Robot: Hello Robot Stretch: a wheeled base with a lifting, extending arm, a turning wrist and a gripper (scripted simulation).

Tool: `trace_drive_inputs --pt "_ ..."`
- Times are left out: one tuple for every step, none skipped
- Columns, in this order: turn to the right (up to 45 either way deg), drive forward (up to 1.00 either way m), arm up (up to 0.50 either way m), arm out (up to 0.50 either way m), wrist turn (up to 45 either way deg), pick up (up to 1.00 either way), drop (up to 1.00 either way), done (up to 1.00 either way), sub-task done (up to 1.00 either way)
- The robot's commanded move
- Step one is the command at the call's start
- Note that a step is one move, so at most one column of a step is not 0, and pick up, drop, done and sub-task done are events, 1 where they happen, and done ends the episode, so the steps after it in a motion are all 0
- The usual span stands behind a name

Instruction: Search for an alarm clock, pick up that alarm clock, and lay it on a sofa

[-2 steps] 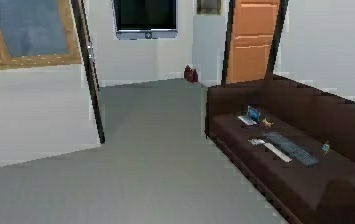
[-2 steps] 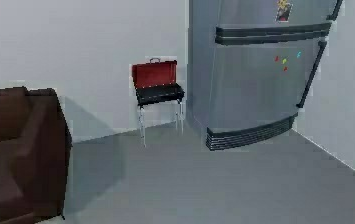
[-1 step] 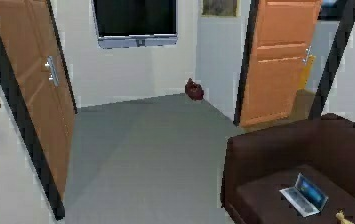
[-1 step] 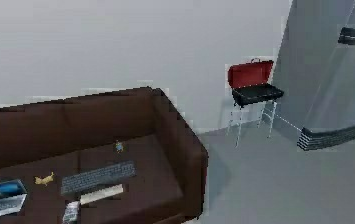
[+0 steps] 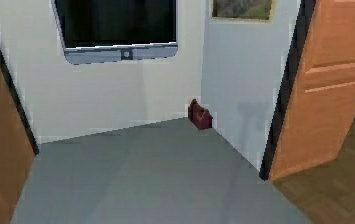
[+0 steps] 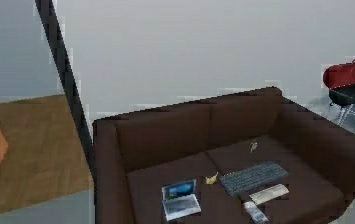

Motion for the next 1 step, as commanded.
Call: trace_drive_inputs --pt "0.0 0.05 0.0 0.0 0.0 0.0 0.0 0.0 0.0"
